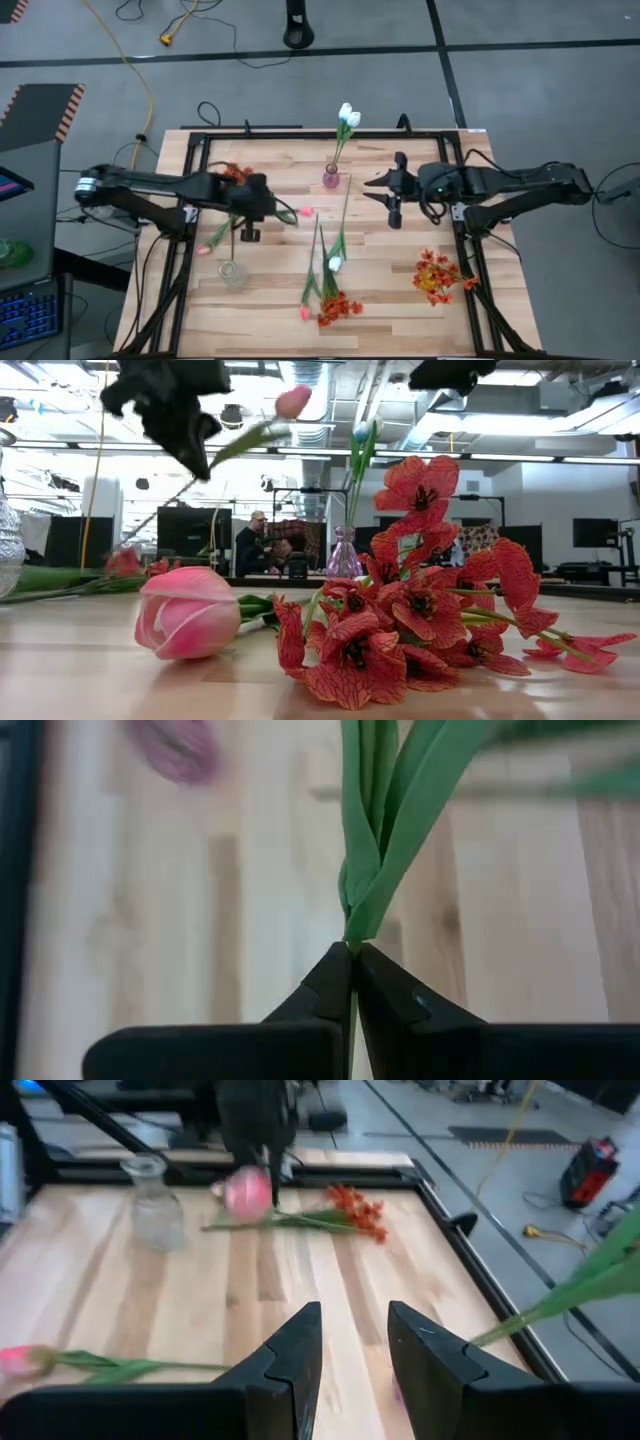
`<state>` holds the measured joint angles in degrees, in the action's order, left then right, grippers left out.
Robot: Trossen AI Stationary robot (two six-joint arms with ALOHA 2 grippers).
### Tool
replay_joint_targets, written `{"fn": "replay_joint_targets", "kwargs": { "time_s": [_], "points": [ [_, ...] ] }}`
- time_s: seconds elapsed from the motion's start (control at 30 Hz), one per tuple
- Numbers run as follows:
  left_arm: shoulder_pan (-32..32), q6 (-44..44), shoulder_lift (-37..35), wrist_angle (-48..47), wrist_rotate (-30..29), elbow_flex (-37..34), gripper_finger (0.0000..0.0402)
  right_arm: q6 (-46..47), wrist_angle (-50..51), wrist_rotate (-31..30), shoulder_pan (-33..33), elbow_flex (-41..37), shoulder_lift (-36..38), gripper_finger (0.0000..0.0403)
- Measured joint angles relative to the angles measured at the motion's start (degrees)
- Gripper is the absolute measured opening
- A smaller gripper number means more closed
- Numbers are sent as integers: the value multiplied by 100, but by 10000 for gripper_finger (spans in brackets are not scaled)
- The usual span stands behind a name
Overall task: Sort flowers into vase by color
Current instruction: Put the middle pink flower into the transparent vase
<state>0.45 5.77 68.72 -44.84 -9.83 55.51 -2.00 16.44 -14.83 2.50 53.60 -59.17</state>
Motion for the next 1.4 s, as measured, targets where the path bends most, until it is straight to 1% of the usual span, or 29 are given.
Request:
{"fn": "replay_joint_targets", "kwargs": {
  "time_s": [0.13, 0.27, 0.43, 0.57, 0.67, 0.73, 0.97, 1.2, 1.4],
  "points": [
    [0, -429, -655, 345, -244, 0, 0, -109, -36, 0, -136, 0, -318, 143],
    [-2, -890, -1260, 648, -301, 0, 0, -153, -103, 2, -192, 0, -691, 143],
    [-42, -1879, -1927, 666, -304, 0, 0, -207, -202, 4, -192, 0, -1057, 143],
    [-278, -2685, -2403, 719, -299, 0, 0, -301, -209, 4, -192, 0, -1344, 143],
    [-609, -3051, -2682, 720, -314, 0, 0, -303, -207, 4, -190, 0, -1545, 143],
    [-897, -3254, -2794, 714, -436, 0, 0, -303, -204, 4, -190, 0, -1674, 143],
    [-2244, -3806, -2753, 706, -1563, 0, 0, -301, -176, 2, -190, 0, -1900, 143],
    [-3670, -4519, -2542, 702, -3182, 0, 0, -299, -192, 2, -190, 0, -1850, 143],
    [-4705, -5216, -2404, 704, -4239, 0, 0, -297, -162, 10, -190, 0, -1889, 143]
  ]
}}
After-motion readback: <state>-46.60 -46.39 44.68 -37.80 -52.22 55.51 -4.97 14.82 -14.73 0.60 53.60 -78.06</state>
